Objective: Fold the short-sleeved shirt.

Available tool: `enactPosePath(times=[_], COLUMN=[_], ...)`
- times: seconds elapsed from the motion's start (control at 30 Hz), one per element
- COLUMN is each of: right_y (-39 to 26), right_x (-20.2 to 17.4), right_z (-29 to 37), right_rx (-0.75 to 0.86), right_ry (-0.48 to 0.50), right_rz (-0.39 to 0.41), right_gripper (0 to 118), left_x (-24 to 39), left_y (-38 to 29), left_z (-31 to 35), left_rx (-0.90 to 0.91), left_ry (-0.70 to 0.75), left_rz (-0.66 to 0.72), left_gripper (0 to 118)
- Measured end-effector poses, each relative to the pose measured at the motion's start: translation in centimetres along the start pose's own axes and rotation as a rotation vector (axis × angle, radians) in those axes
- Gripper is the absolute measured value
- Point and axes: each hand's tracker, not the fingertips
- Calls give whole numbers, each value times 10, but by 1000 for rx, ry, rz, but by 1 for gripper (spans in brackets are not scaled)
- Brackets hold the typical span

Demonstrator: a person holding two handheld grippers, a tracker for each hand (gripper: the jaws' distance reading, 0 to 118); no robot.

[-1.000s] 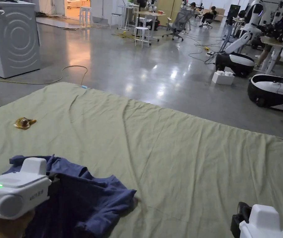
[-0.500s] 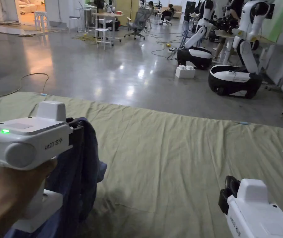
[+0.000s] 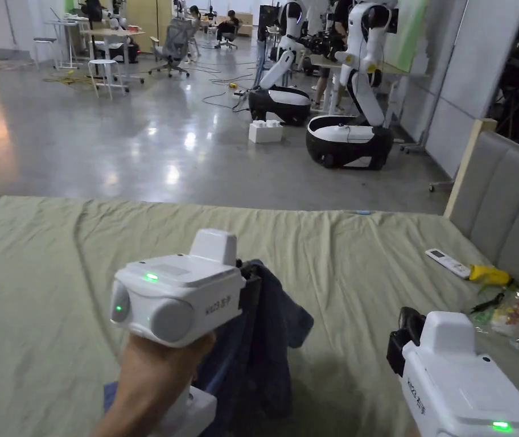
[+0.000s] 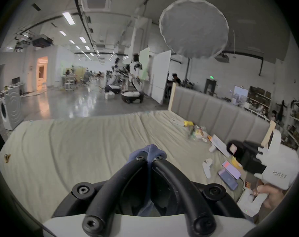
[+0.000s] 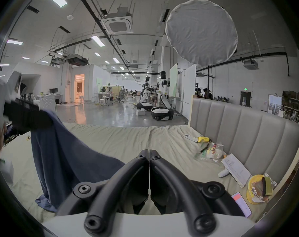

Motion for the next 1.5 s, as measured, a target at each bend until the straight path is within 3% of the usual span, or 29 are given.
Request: enactPosePath(times=[0.2, 0.3, 0.37, 0.43, 0.57, 0.73, 0.9, 1.0, 1.1, 1.13, 1.17, 1.23, 1.5], right_y=[-20, -29, -32, -34, -27, -13, -2, 5, 10, 10, 12, 11, 12], right_x=[16, 18, 15, 11, 0, -14, -31, -41, -52, -55, -59, -63, -75], right_z=[2, 2, 0, -1, -2, -3, -5, -4, -3, -3, -4, -5, -8], right_rx=[-48, -71, -84, -87, -70, -34, 0, 19, 53, 54, 62, 64, 76], right_ry=[-29, -29, -24, -16, 4, 30, 56, 70, 71, 70, 74, 82, 97], right_rz=[-9, -15, -12, -11, 3, 10, 33, 28, 40, 35, 39, 34, 33], right_gripper=[1, 1, 1, 1, 1, 1, 1, 1, 1, 1, 1, 1, 1], left_x=[43, 50, 49, 50, 11, -33, -64, -86, -96, -102, -102, -111, -128], left_y=[-85, -119, -102, -106, -103, -85, -74, -71, -70, -70, -71, -73, -90], left_z=[-30, -29, -26, -20, -19, 20, 54, 69, 85, 86, 92, 95, 100], left_rx=[-169, -192, -205, -208, -116, 76, 139, 173, 199, 199, 201, 188, 132], left_ry=[-24, -30, -33, -16, 96, 129, 239, 332, 445, 491, 522, 557, 527], left_rz=[-24, 20, 36, 26, -26, 86, 81, 60, 70, 80, 86, 99, 143], left_gripper=[4, 32, 66, 80, 80, 80, 80, 73, 41, 21, 11, 4, 0])
